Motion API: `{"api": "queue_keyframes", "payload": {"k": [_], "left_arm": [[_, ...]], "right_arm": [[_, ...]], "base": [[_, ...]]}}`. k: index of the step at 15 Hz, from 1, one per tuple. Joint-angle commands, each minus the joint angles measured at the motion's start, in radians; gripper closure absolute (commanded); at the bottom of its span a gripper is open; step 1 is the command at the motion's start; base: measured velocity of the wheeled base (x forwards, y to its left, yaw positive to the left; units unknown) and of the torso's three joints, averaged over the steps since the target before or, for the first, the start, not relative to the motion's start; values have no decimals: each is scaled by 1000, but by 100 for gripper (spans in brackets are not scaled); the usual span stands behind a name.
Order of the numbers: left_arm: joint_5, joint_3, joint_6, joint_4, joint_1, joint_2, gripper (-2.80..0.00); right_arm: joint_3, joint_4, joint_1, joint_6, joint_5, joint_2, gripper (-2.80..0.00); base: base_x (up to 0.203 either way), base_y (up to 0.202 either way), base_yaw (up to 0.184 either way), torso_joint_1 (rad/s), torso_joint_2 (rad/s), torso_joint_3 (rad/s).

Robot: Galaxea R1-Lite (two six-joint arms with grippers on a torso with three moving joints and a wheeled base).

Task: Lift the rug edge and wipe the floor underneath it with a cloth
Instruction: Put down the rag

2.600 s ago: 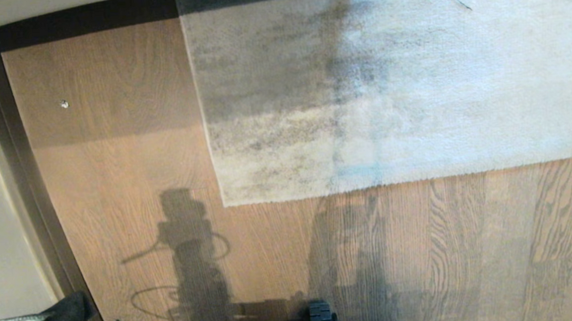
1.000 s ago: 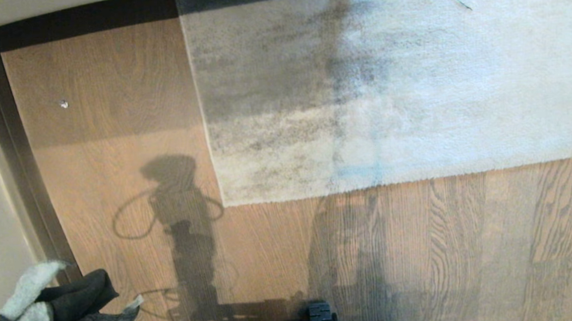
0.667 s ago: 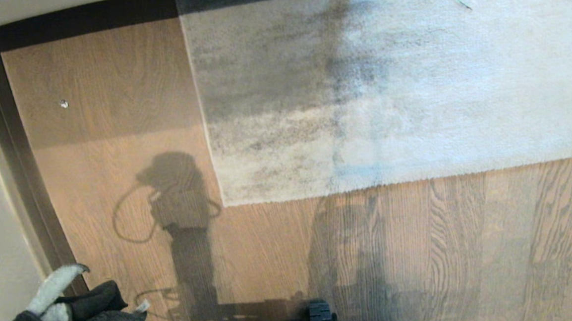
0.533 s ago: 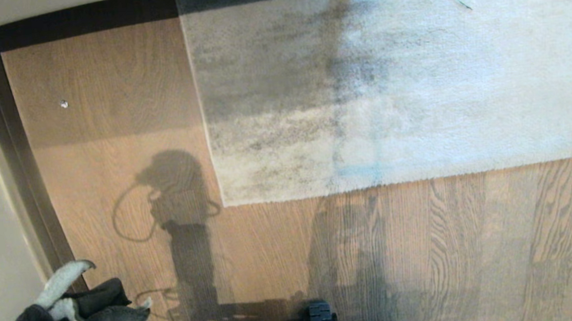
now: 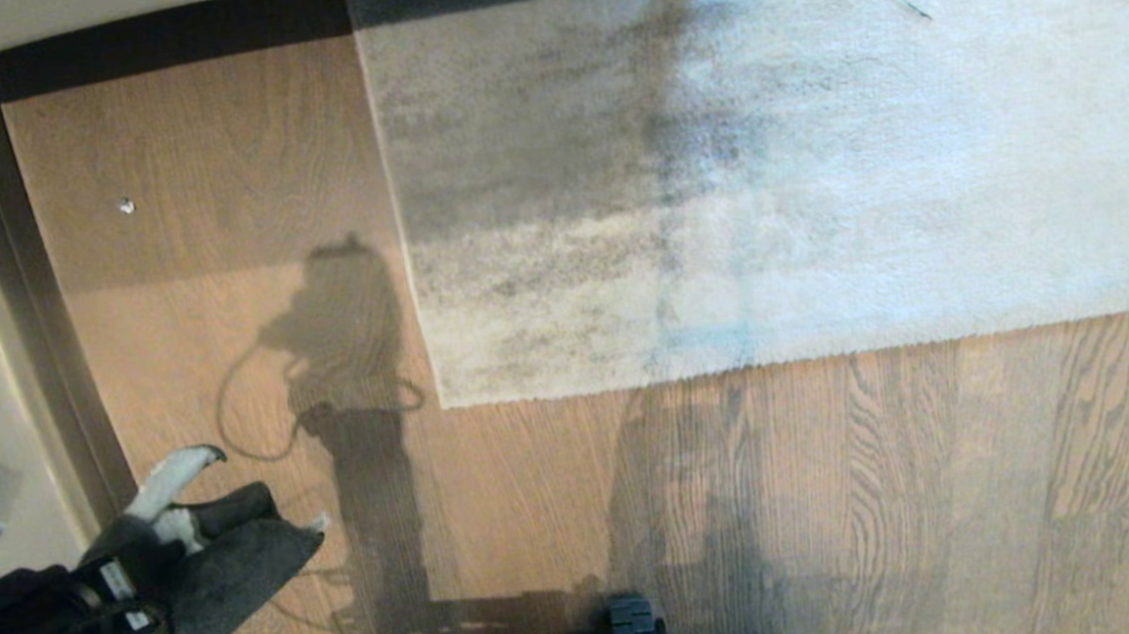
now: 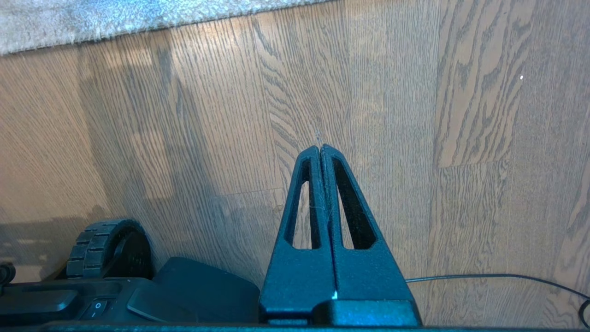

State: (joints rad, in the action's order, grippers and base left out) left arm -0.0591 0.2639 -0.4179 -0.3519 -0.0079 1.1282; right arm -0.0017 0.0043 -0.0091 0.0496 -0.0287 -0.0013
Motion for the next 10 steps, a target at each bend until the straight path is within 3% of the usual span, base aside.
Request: {"api": "queue_keyframes", "payload": {"k": [1,4,10], "left_arm": [[9,25,6,-45,70,115,0],[50,74,36,-122,134,202,0],[84,132,39,-262,144,334,0]], "right_arm": [[0,0,0,1,0,1,0],[0,0,0,1,0,1,0],[0,0,0,1,0,1,0]], "base": [[0,0,0,0,0,0],[0,0,0,0,0,0],[0,0,0,0,0,0]]}}
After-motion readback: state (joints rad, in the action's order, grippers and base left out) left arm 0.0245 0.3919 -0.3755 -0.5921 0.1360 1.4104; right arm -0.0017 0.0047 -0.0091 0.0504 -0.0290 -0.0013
